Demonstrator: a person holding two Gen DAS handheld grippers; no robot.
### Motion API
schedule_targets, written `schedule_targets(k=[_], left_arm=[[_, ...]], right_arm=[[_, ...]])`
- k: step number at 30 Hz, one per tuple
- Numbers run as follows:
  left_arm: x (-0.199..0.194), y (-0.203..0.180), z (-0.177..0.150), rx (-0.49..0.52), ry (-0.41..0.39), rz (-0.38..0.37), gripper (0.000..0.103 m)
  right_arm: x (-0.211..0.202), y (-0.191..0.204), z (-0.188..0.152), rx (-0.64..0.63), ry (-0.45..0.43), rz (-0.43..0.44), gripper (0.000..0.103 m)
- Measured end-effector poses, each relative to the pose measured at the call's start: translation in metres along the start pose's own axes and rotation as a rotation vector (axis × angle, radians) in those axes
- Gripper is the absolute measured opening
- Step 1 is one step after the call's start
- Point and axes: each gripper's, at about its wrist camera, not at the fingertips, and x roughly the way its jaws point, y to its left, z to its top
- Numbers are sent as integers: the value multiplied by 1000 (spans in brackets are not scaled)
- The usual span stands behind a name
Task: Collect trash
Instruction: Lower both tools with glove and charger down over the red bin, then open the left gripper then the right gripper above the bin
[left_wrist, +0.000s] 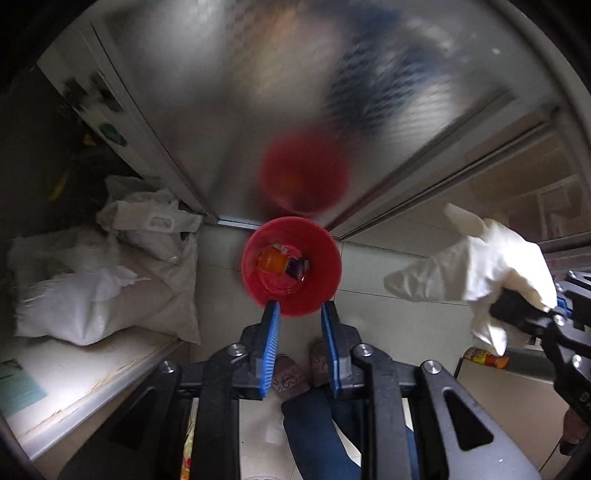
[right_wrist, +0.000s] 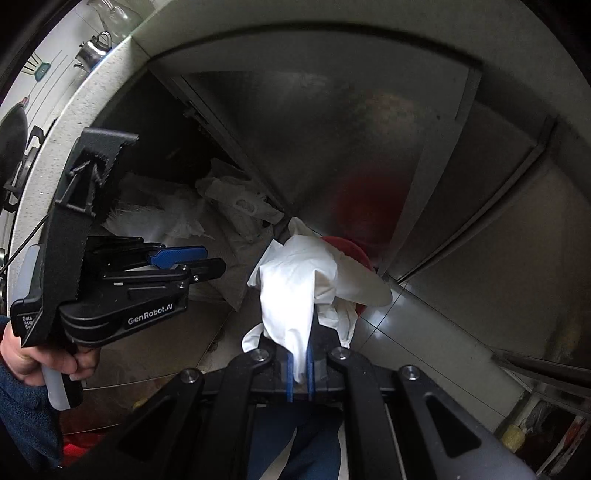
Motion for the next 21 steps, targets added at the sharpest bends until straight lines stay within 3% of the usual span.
schedule_targets(k=[8,16,19,21], left_arm=[[79,13,4,-17,70,-16,19],[104,18,-2,23,88,16,22],[110,22,-3,39,94,29,34],[116,26,-5,47,99,40,47]], right_arm=[[52,-7,0,19,53,-6,5],[83,-9,-3,8,79,0,5],[95,-12,-2,6,94,0,5],[100,-13,0,-3,111,1,5]])
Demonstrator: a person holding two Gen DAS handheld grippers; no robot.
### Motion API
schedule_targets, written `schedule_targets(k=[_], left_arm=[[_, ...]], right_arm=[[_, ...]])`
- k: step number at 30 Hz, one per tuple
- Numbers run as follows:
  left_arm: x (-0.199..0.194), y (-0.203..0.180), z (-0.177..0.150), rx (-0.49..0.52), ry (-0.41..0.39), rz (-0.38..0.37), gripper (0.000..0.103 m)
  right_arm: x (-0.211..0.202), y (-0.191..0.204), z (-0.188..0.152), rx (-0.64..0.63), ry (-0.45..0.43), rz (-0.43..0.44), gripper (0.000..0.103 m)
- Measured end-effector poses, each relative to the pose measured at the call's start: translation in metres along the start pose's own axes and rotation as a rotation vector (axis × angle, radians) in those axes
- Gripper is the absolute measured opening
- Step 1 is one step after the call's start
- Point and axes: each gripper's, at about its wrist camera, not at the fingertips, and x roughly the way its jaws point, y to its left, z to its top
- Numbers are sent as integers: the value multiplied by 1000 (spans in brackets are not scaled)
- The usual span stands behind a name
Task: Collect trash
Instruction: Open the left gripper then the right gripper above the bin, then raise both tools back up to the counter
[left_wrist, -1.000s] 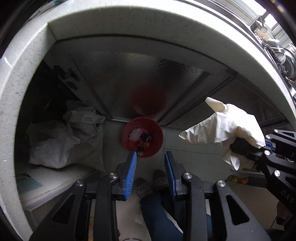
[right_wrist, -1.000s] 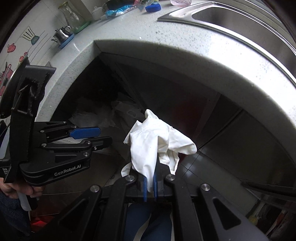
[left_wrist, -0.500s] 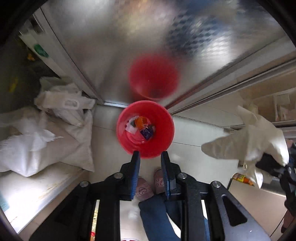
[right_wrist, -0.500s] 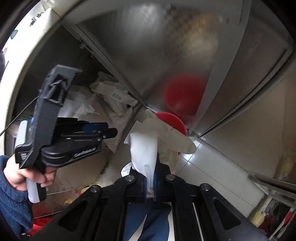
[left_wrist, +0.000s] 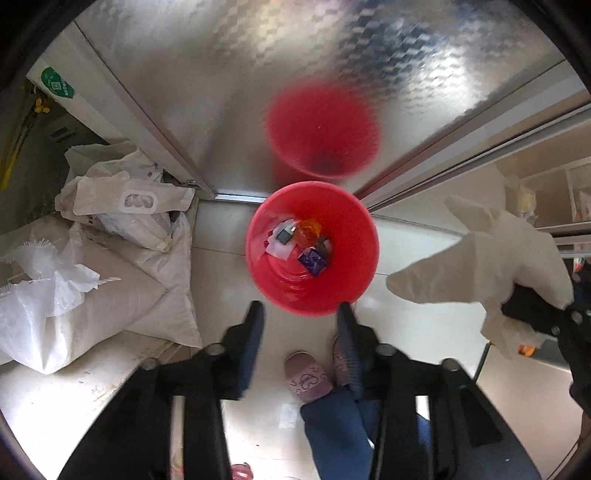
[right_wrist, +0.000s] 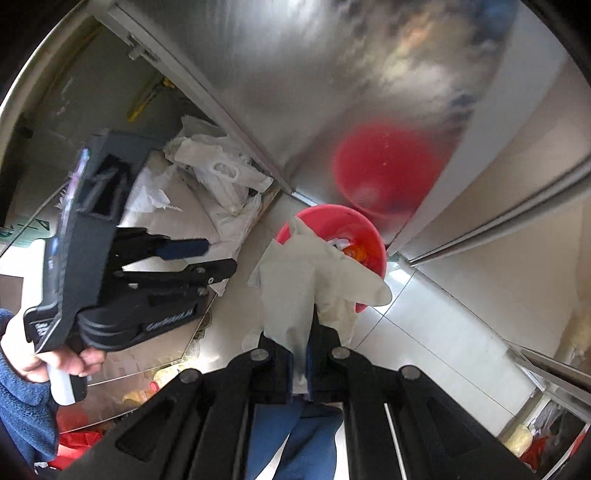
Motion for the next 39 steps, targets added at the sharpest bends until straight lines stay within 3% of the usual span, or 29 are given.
schedule_targets(k=[4,6,12,14,16,17,19,33,39], left_arm=[[9,9,-3,3,10,13,63],[13,15,-3,-14,8,7,83],[24,26,-2,-35,5,27,86],[24,28,-4,-41,-4,36,91],[23,31,-5,-58,-11,27,98],[23,34,-5,-65,-15,22,103],[20,36,-7,-69,-23,25,103],[-29,17,-23,-53,-63,62,103],[-75,3,-33,-59,-103,67,103]], right_arm=[[13,-1,1,-21,18,-3,5],[18,-2,2,-28,24,-9,5],[38,-2,6,-51,37,-18,6],[42,0,7,-70,43,-26,13],[45,0,9,-82,39,-34,34],[44,1,8,-89,29,-44,39],[44,2,8,-95,13,-58,53],[17,9,-2,-100,-37,-129,72],[-23,11,-14,-106,-63,-142,92]])
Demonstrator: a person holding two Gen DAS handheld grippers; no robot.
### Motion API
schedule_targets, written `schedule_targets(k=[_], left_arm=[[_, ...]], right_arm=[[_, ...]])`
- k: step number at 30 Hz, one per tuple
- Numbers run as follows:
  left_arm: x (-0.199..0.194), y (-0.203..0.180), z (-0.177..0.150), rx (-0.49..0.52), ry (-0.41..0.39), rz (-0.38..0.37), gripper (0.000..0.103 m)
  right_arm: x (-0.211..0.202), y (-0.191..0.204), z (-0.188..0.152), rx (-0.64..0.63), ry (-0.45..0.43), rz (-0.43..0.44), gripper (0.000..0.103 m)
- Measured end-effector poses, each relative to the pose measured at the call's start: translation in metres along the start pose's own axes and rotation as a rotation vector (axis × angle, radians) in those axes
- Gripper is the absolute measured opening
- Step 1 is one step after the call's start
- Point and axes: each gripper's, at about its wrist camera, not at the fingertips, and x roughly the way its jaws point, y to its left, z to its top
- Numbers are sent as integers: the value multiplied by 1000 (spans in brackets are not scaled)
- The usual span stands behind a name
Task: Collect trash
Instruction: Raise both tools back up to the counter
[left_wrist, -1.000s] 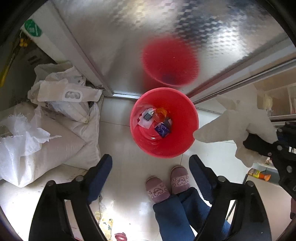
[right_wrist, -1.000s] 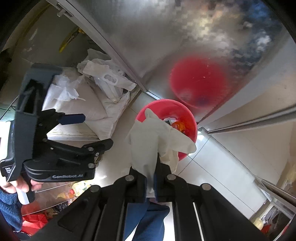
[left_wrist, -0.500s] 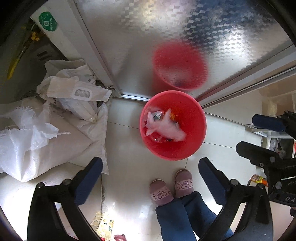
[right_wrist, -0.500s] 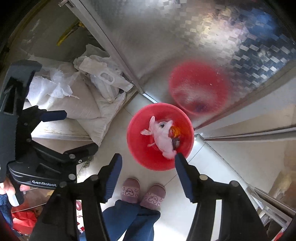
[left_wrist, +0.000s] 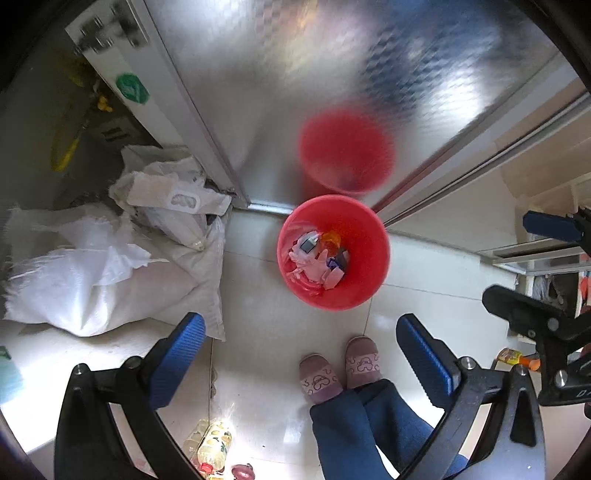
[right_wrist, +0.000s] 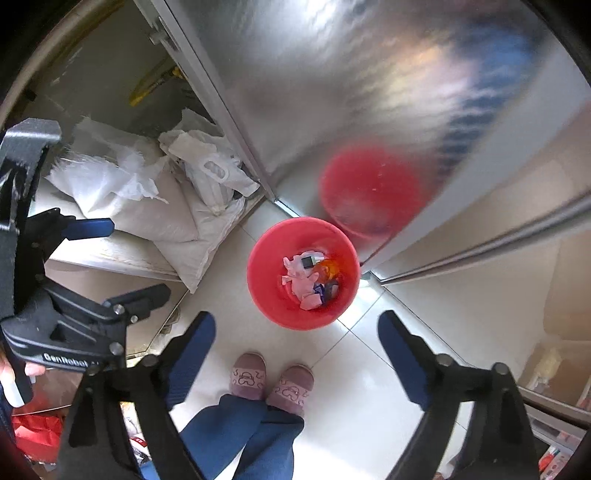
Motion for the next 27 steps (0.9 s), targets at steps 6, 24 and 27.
schedule_targets(k=[6,24,27], left_arm=[[-69,-12,-8,-5,-61,6,103],[-273,-42,-29,10,-249,-1,103],[-299,-45,-26,17,-289,0,103]], right_arm=[[-55,4,-13,-39,-37,-11,98],[-230,28,-21,37,-244,-15,103],[-251,30,-16,33,-284,-25,103]])
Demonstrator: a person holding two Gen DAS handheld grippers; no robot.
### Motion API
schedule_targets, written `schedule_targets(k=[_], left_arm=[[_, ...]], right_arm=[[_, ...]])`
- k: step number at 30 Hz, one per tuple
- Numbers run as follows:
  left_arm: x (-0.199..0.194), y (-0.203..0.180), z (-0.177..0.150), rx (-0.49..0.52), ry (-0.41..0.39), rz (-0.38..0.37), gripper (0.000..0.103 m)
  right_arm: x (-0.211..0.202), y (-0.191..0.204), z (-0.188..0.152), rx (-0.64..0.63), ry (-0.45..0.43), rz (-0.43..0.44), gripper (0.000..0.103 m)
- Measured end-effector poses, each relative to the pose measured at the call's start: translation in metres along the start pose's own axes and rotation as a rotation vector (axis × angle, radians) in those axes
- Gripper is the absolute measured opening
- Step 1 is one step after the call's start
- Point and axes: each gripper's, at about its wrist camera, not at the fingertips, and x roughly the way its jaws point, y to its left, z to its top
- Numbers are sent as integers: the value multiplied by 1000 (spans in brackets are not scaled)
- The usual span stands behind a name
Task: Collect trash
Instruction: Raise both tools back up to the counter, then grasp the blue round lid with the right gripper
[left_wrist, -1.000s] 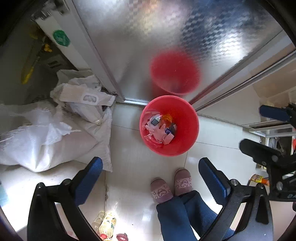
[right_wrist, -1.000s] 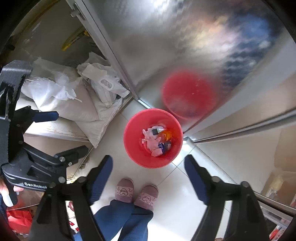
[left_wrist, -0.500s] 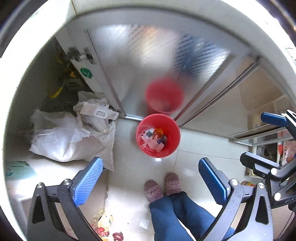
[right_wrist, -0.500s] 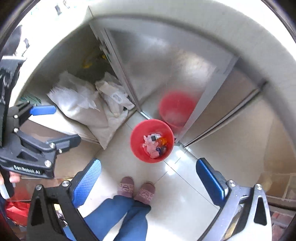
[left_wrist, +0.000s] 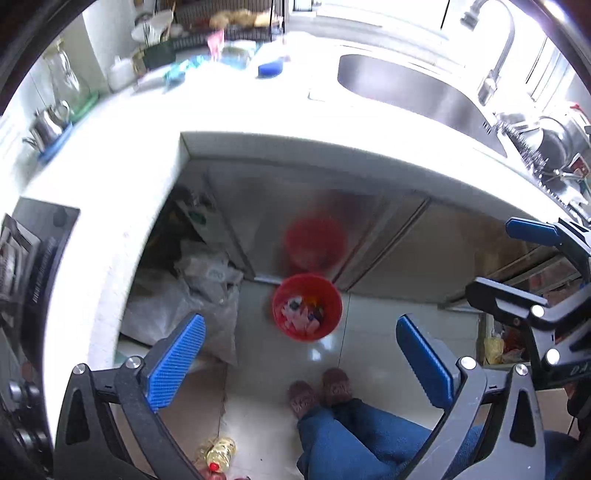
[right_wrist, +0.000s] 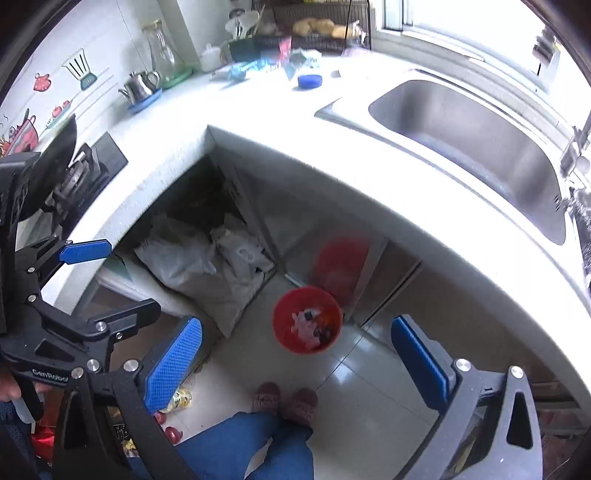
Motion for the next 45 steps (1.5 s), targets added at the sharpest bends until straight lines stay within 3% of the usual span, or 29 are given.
schedule_targets(k=[11,21,28,35,45], left_arm=[[-54,0,39,-36,-103,7,103],[-79,19,87,-25,-171,6,103],[-66,41,124,19,-167,16,103],[-44,78,183,106,-147,9,103],[-1,147,266,80,-91,-74,103]], right_arm=[[-41,0,34,-31,-118,-3,102],[-49,-1,71,-54,-183,-5,102],[-37,-2,103,-49,-196,-11,102],[-17,-4,154,3,-200,-27,102],[26,1,224,34,-154,-79,102]])
